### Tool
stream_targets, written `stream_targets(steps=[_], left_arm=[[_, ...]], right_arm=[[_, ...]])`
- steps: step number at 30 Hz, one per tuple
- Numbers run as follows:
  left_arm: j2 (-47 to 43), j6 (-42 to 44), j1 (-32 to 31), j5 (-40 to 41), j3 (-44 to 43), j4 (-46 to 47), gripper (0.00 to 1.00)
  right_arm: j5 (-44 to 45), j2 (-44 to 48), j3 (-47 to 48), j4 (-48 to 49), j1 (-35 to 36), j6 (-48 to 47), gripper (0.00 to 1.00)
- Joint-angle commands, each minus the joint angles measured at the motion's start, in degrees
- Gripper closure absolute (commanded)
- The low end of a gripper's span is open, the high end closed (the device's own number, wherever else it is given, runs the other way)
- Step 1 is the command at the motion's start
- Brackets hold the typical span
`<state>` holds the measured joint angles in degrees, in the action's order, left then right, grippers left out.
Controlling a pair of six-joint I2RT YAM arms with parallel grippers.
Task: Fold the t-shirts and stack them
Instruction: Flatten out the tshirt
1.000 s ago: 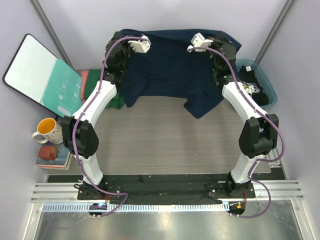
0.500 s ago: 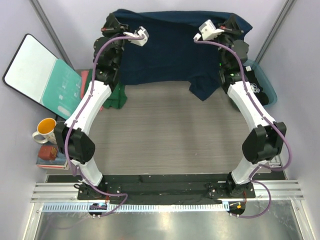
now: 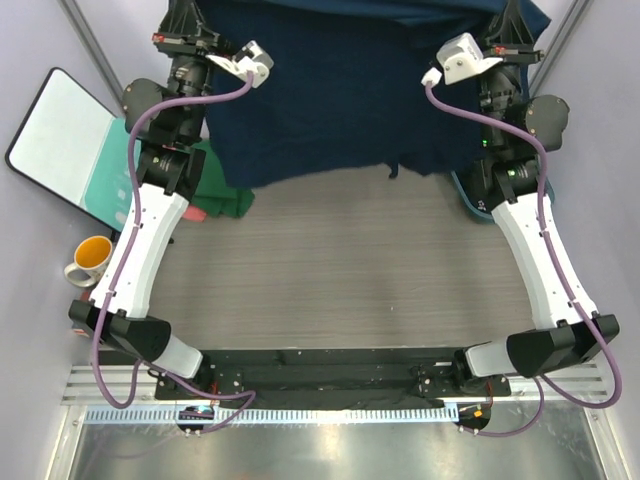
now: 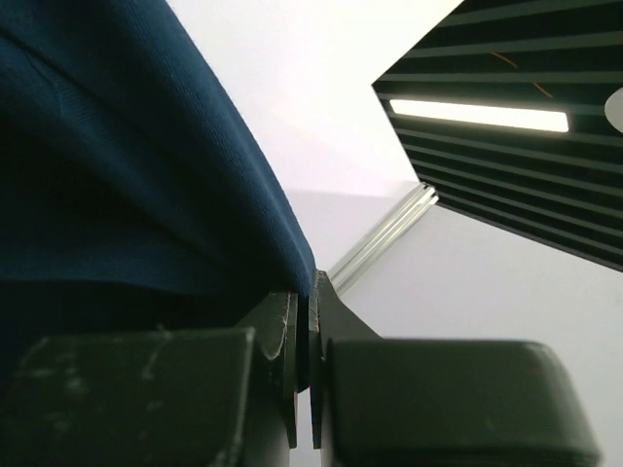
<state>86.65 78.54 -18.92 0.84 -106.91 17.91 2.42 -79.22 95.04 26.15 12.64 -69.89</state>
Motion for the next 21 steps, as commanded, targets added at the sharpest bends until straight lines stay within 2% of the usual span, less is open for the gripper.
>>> stream_targets(steps=[1,6,11,15,16,18,21], left_arm=[[0.44,1.88,4.32,1.72,0.92,-0.95,1.00],[6.23,-0.49,8.36,0.39,-2.68,-4.10,1.00],[13.18,-1.11,13.02,-0.58,-7.07,-2.19,1.00],[20.47,-1.46,15.22,0.91,-16.99,-1.92,1.00],[23.01,-1.20,15.75,1.18,-21.71,-1.48,1.00],[24.78,-0.41,16.36,1.27,-27.78,-0.43,1.00],[25.15,-0.32,16.54,0.74,-31.77,1.42,1.00]], right_arm=[[4.44,-3.39,1.11,2.15,-1.66,0.10,0.99],[3.83,-7.17,1.54,2.50,-2.45,1.15,0.99],[3.56,-13.40,4.18,2.94,-4.03,1.42,0.99],[4.96,-17.98,12.50,2.59,-4.91,1.60,0.99],[5.23,-18.94,14.53,2.15,-5.26,1.42,0.99],[5.84,-20.88,20.93,0.84,-5.61,1.33,0.99],[6.02,-21.85,29.28,-2.23,-6.40,1.95,0.99]])
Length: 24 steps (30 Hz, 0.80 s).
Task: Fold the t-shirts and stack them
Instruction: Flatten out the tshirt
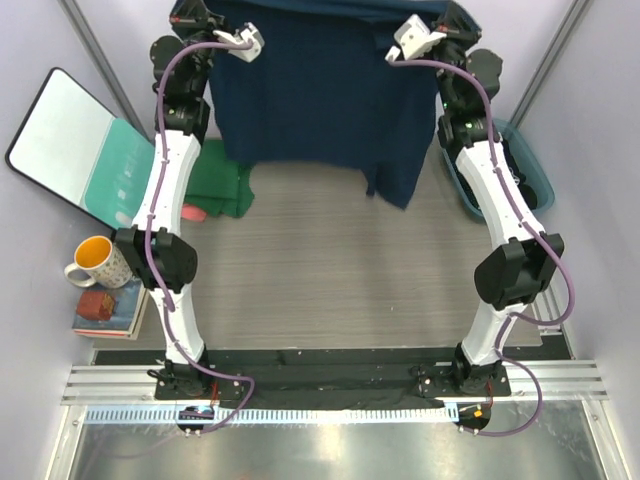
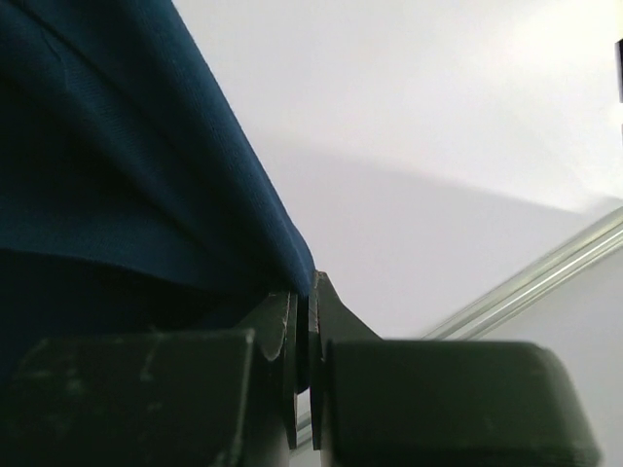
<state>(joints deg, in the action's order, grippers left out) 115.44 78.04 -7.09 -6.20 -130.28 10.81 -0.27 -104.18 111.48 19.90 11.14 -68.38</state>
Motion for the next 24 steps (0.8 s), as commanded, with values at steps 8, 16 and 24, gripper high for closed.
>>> stream_targets(steps=[8,16,24], left_arm=[[-16.81,0.62,4.63,2.24,15.37,14.34,1.00],[-35.88,19.61,4.72,-8.11,66.57,-2.33,1.00],[-43.46,18.42,-4.40,-7.14,77.29,-16.43,1.00]], right_arm=[[6.34,15.83,-5.45,-0.55,-4.90,0.51,0.99],[-6.74,34.82,-44.22,-27.87,-5.42,1.68,0.99],[-14.93,36.78,-46.10,-47.49,-5.69,2.28,0.99]])
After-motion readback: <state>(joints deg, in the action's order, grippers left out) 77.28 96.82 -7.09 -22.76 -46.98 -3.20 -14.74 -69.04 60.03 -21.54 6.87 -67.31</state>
